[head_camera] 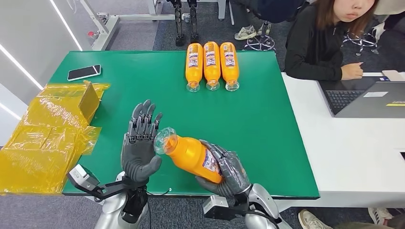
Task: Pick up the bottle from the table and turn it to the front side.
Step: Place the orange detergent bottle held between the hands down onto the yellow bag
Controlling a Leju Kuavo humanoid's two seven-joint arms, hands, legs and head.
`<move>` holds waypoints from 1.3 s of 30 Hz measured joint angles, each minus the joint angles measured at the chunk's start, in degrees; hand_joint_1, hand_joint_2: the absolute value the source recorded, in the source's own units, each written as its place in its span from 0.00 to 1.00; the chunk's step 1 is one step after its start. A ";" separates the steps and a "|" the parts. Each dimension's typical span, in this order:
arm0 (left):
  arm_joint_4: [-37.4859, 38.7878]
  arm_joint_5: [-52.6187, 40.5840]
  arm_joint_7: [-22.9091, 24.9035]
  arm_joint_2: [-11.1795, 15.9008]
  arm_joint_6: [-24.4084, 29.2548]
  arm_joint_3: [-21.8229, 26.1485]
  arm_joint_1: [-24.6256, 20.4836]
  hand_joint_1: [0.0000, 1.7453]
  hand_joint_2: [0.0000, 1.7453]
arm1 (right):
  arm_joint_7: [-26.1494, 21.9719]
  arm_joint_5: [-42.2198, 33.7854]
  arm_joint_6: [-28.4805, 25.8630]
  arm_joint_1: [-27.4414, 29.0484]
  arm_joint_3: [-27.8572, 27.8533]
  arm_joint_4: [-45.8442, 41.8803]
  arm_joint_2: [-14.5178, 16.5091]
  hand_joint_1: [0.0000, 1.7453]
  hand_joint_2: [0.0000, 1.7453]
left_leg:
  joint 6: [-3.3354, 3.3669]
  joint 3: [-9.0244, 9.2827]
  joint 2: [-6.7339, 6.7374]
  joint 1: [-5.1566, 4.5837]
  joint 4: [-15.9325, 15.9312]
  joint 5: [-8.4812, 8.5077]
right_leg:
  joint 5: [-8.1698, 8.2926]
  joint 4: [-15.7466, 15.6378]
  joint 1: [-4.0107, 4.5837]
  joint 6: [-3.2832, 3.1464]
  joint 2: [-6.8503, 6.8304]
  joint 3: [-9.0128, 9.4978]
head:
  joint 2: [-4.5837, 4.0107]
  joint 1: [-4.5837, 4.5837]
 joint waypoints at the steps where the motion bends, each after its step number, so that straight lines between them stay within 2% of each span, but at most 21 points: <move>1: -0.35 1.04 0.26 0.02 -1.19 -0.43 0.00 0.00 1.00 | -0.12 -0.13 0.03 -0.36 0.18 0.43 0.41 1.00 1.00 | 0.00 0.00 0.00 0.00 0.00 0.00 | 0.00 0.00 0.00 0.00 0.00 0.00 | 0.00 -0.01; 6: -1.41 4.62 1.37 0.05 -5.46 -2.07 0.11 0.00 1.00 | -0.53 -1.13 0.95 -2.10 0.79 1.95 1.30 1.00 1.00 | 0.00 0.00 0.00 0.00 0.00 0.00 | 0.00 0.00 0.00 0.00 -0.01 0.00 | 0.00 0.00; 17: -2.54 5.36 1.77 0.04 -5.58 -3.58 0.54 0.00 1.00 | -1.90 -3.01 3.00 -3.87 2.48 3.56 2.49 1.00 1.00 | 0.00 0.00 0.00 0.00 0.00 0.00 | 0.00 0.00 0.00 0.00 0.00 0.00 | 0.00 -0.01; 24: -2.35 4.59 1.96 0.10 -2.73 -4.04 0.34 0.00 1.00 | 0.33 -4.03 4.79 -5.68 6.40 2.60 4.33 1.00 1.00 | 0.00 0.00 0.01 0.00 0.00 0.00 | 0.00 0.01 0.00 0.00 0.00 -0.01 | 0.00 -0.01; 32: 2.23 1.84 -0.16 0.25 2.49 -3.72 -2.13 0.00 1.00 | 2.28 -5.54 6.98 -8.11 9.95 1.66 4.77 1.00 1.00 | 0.00 -0.03 -0.03 0.00 0.00 0.06 | 0.02 0.01 -0.01 0.00 -0.06 0.01 | 0.00 0.01; 33: 2.54 1.56 -0.23 0.29 2.88 -3.65 -2.20 0.13 1.00 | 2.43 -5.70 7.24 -8.16 10.12 1.65 4.77 1.00 1.00 | 0.00 -0.04 -0.04 -0.01 0.00 0.06 | 0.01 0.01 -0.01 0.00 -0.06 0.00 | 0.00 0.01; 36: 3.00 0.47 -0.37 0.49 3.97 -3.11 -2.16 0.88 1.00 | 3.04 -5.97 8.05 -8.29 10.61 1.75 4.81 1.00 1.00 | 0.00 -0.05 -0.03 -0.01 0.00 0.06 | 0.01 0.00 -0.01 0.00 -0.06 -0.01 | 0.00 0.00; 37: 3.04 0.07 -0.39 0.55 4.30 -2.89 -2.09 1.00 1.00 | 3.22 -6.03 8.27 -8.38 10.73 1.90 4.88 1.00 1.00 | 0.00 -0.05 -0.03 0.00 0.00 0.05 | 0.01 0.00 0.00 0.00 -0.06 -0.01 | 0.00 -0.01; 39: 3.07 -0.56 -0.46 0.61 4.79 -2.50 -1.93 1.00 1.00 | 3.39 -6.27 8.68 -8.64 10.80 2.38 5.09 1.00 1.00 | 0.00 -0.05 -0.04 0.00 0.00 0.05 | 0.01 0.00 0.00 -0.01 -0.06 -0.02 | 0.00 -0.01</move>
